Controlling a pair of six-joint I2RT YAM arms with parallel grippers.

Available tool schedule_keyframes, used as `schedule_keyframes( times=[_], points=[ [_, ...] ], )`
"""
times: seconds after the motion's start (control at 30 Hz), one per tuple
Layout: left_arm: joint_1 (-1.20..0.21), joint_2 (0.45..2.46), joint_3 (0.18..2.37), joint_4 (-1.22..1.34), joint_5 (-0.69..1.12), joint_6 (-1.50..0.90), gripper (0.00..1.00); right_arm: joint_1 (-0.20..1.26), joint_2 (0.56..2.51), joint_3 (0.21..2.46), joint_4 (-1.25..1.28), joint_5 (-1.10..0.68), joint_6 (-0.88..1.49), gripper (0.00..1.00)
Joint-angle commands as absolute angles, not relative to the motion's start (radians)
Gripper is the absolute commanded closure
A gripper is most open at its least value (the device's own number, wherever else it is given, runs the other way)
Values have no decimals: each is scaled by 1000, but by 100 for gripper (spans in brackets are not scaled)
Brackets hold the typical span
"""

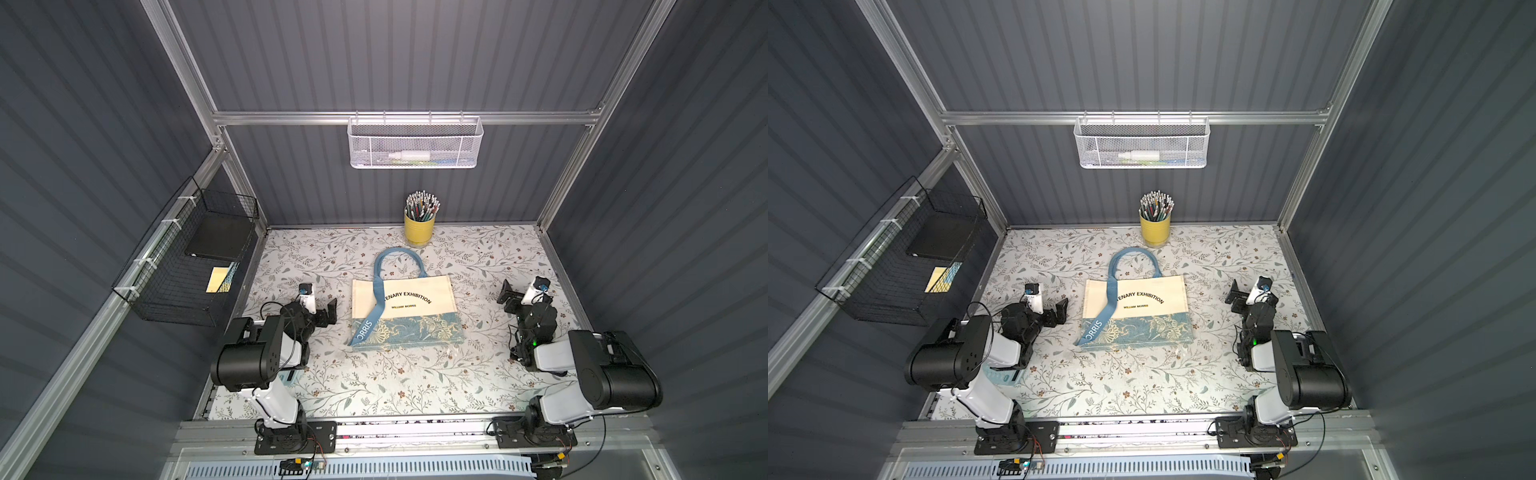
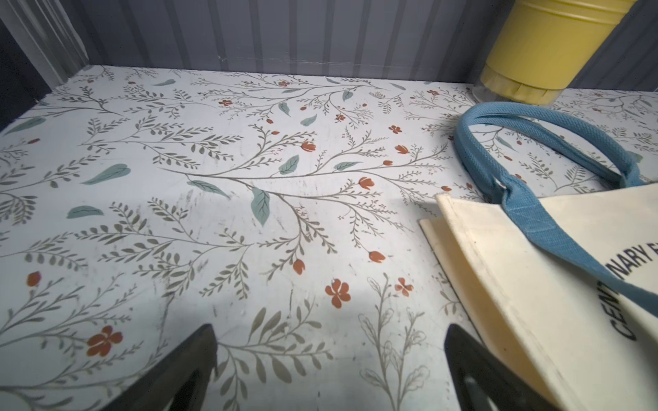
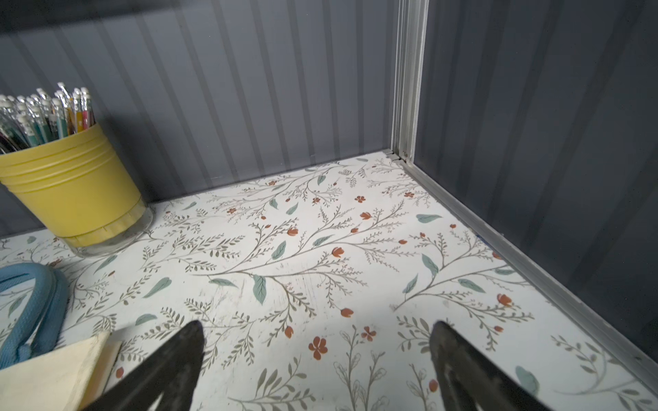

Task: Put away the canvas bag
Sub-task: Reset both arms

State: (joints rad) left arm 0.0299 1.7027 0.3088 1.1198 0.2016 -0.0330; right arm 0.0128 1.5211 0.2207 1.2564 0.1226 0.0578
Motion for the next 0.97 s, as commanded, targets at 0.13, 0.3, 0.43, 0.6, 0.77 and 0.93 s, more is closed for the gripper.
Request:
schedule_keyframes(
  times=[0.13,0.3,0.43,0.6,0.77,0.93],
  points=[
    [6,1698,324,1111,146,-21,0,18,1513,241,1215,95,30,1],
    [6,1697,324,1113,146,-21,0,21,1514,244,1212,101,28,1],
    [6,1697,324,1113,146,-21,0,21,1514,244,1212,101,27,1],
    [6,1698,324,1112,146,-22,0,21,1514,244,1212,102,27,1],
    [6,1698,324,1112,146,-21,0,28,1526,258,1200,101,21,1],
    [6,1698,324,1112,146,-21,0,28,1511,243,1209,104,25,1]
  ],
)
